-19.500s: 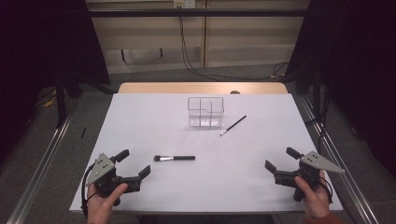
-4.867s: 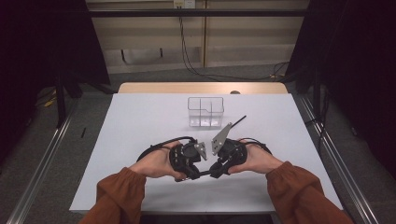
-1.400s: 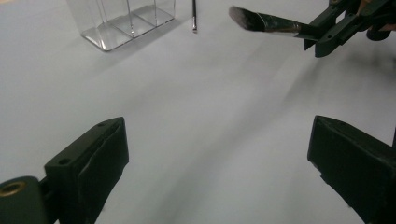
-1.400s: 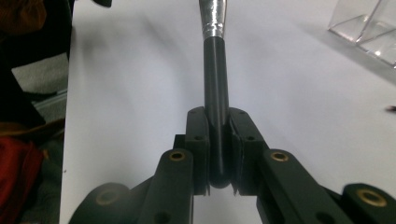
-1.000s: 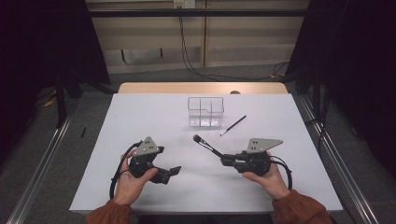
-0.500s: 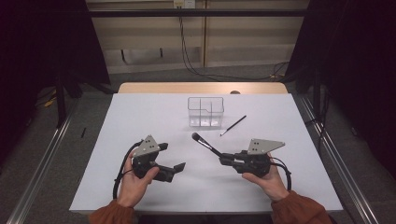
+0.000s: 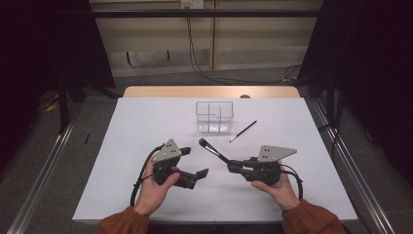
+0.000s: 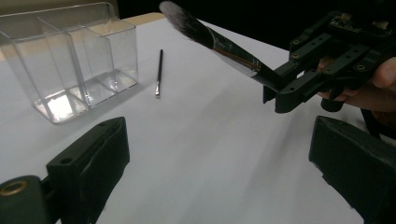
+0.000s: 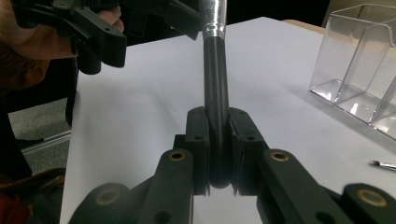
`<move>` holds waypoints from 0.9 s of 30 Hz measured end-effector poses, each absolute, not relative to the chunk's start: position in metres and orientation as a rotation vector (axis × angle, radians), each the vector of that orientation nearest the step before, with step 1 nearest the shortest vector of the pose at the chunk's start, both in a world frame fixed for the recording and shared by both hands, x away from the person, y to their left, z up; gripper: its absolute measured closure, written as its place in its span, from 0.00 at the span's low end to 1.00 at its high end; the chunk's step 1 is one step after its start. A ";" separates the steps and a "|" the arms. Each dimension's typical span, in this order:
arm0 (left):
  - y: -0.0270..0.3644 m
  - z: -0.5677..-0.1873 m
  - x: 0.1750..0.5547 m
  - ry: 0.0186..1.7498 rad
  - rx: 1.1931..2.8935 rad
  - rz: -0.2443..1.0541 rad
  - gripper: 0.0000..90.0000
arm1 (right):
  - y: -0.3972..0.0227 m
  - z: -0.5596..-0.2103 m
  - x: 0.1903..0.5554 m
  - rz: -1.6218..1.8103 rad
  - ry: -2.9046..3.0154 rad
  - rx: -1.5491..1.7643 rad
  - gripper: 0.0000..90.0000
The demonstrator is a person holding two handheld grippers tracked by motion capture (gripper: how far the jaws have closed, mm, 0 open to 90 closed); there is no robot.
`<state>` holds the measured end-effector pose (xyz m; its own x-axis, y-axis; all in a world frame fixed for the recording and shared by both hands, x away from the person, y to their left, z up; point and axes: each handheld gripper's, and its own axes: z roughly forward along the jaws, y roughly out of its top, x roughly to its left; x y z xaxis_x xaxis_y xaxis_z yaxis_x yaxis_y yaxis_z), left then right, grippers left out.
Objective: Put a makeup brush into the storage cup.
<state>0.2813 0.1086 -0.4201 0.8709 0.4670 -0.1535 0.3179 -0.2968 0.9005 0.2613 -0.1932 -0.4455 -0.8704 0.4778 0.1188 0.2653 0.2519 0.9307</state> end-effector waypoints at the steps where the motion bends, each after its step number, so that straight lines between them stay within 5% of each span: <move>1: 0.106 -0.421 0.283 0.577 1.904 0.159 0.06 | -0.193 -0.445 0.261 1.673 2.327 0.702 0.89; 16: 0.084 -0.420 0.287 0.530 1.909 0.154 0.08 | -0.190 -0.445 0.260 1.682 2.328 0.693 0.89; 27: 0.073 -0.418 0.288 0.560 1.903 0.138 0.27 | -0.190 -0.447 0.260 1.679 2.338 0.684 0.89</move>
<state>0.2880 0.0728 -0.4177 0.8819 0.4421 -0.1639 0.3151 -0.2940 0.9024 0.2603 -0.1903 -0.4467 -0.8772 0.4658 0.1162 0.2589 0.2552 0.9316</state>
